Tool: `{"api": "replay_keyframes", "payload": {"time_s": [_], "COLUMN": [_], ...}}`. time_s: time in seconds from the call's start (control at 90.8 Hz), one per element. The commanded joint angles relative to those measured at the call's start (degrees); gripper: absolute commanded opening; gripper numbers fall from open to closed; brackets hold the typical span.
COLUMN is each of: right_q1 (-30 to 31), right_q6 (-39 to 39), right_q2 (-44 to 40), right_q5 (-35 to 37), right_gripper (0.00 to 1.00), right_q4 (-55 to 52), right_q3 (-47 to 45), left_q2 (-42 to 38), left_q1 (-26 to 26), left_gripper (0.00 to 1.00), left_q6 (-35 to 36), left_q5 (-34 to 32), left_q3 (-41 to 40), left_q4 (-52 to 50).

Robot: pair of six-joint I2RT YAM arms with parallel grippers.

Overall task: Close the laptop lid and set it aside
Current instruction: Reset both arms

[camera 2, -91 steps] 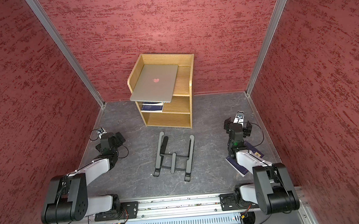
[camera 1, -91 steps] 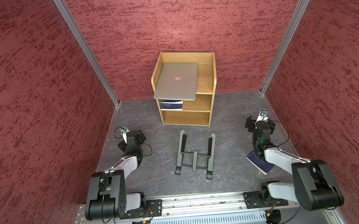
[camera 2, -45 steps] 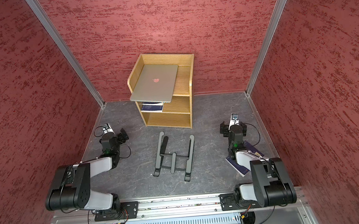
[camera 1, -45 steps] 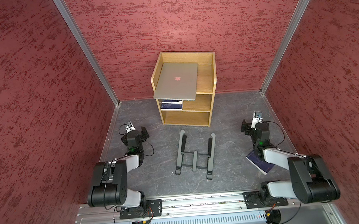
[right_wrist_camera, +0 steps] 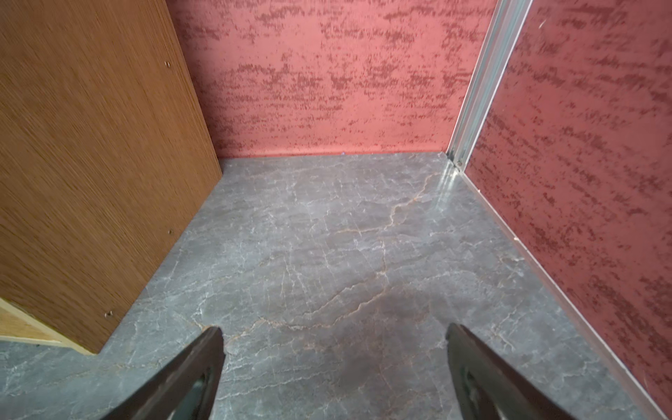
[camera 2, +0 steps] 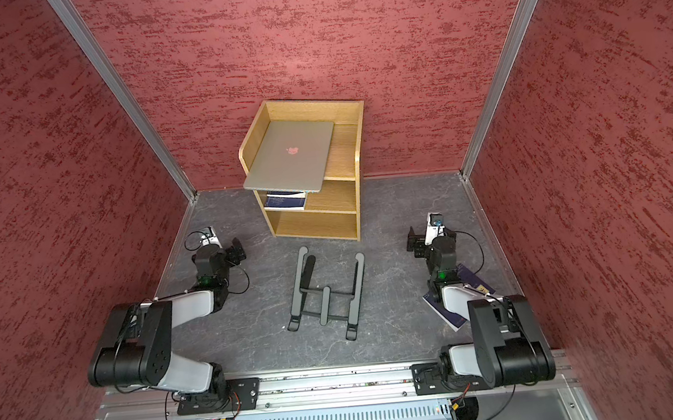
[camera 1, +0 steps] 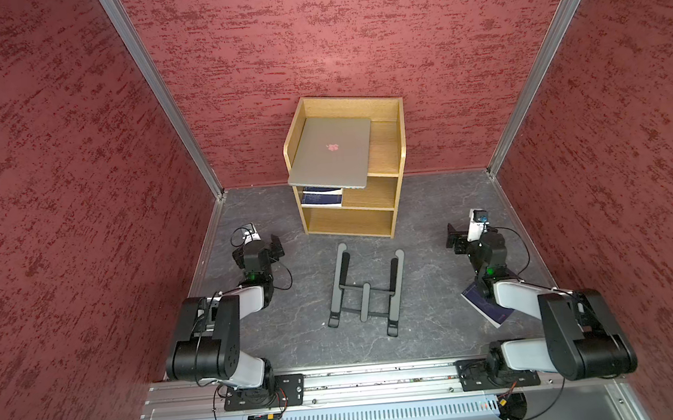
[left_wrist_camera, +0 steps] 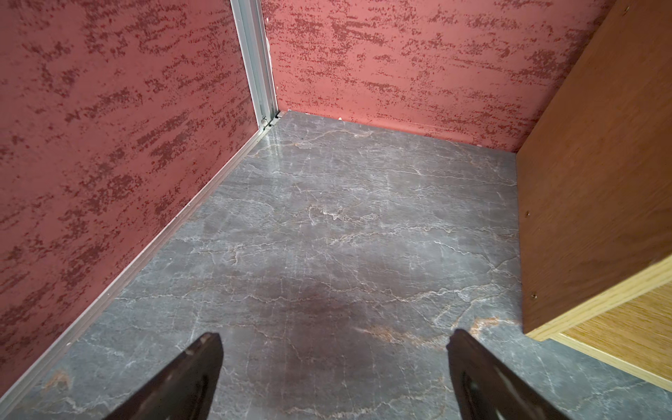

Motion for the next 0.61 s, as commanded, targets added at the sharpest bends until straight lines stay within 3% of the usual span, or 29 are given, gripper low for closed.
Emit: {"api": "replay_keyframes", "payload": {"time_s": [0.0,0.154,0.286,0.518,0.595], "right_q1": [-0.4,-0.4,-0.3,0.3,0.3], "right_q6": [-0.5,-0.5,0.8,-1.8,-2.0], "right_q2": [-0.7,-0.5,0.3,11.9,11.8], "right_q5": [-0.6,-1.0,-3.4,-7.6,-8.3], "right_gripper": [0.99,0.98,0.98,0.98,0.99], "right_q4": [-0.2,-0.5,6.3,12.2,8.8], "right_q3": [-0.1,0.2,-2.6,0.0,1.4], "left_q2": [0.9,0.9,1.2,1.2,1.2], "left_q1": [-0.9,-1.0,-1.5,-1.5,-1.5], "left_gripper": [1.00,1.00,1.00,1.00,1.00], "left_q6": [1.6,1.8,2.6,2.6,2.6], "left_q5": [-2.1,-1.9,-1.6,-1.6,-1.6], "left_q3": [1.4,1.4,1.5,1.5,1.5], "left_q4": [0.6,0.6,0.9,0.9,0.9]}}
